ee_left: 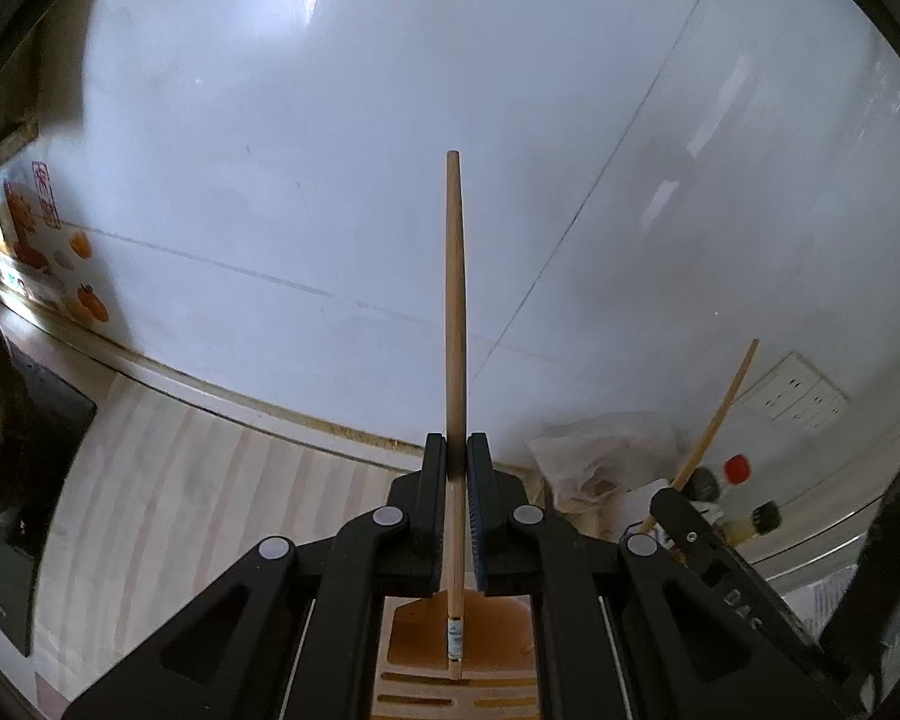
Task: Organize utensils
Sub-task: 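Lift the left tool's chopstick into the pink holder and open while the right tool does likewise, then move both open tools back down to the row of chopsticks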
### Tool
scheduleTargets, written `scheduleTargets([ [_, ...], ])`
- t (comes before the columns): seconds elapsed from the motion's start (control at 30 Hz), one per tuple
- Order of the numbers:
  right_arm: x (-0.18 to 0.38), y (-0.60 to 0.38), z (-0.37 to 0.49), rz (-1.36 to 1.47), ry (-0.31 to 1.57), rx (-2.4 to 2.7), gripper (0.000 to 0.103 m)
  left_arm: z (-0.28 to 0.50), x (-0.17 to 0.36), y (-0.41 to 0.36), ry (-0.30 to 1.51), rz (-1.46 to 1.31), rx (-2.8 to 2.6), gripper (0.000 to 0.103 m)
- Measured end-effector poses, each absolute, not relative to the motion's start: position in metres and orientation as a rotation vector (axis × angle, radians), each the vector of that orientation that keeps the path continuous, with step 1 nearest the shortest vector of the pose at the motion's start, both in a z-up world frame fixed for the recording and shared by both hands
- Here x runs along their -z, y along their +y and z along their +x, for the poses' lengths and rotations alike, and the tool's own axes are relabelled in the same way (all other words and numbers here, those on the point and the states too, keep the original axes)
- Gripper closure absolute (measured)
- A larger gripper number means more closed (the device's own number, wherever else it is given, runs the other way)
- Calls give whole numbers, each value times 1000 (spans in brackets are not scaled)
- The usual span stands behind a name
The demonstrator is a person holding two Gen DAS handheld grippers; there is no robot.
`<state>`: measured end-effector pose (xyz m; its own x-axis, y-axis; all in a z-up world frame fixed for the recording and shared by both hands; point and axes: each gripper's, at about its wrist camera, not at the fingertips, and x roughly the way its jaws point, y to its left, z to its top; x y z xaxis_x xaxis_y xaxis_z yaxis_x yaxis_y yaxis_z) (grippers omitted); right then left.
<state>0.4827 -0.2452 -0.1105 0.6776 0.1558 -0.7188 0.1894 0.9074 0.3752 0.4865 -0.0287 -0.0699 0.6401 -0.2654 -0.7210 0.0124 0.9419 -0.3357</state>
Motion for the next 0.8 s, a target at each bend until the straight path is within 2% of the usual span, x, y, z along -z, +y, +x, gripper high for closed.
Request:
scheduleTargets([
  [0.43,122,-234,463,391,844,-42,96,476,85,-45,872,-209,183,99],
  [0.57,127,-231,457,361,897,-74,95,458,82,-48,893,-109,209,91],
  [0.6,126,-232,454,356,910,-70,92,452,80,-49,890,-73,204,87],
  [0.63,125,-234,450,363,912,-67,83,446,76,-47,886,-53,196,83],
  [0.67,125,-237,446,369,910,-61,74,440,73,-46,877,-49,192,72],
  [0.7,122,-241,440,380,902,-49,55,435,68,-43,866,-49,188,55],
  [0.73,118,-246,433,394,891,-36,46,430,63,-38,853,-50,176,47],
  [0.77,118,-251,430,402,886,-28,45,425,57,-33,838,-56,157,33],
  [0.8,113,-254,423,411,879,-18,45,419,52,-27,819,-69,144,27],
])
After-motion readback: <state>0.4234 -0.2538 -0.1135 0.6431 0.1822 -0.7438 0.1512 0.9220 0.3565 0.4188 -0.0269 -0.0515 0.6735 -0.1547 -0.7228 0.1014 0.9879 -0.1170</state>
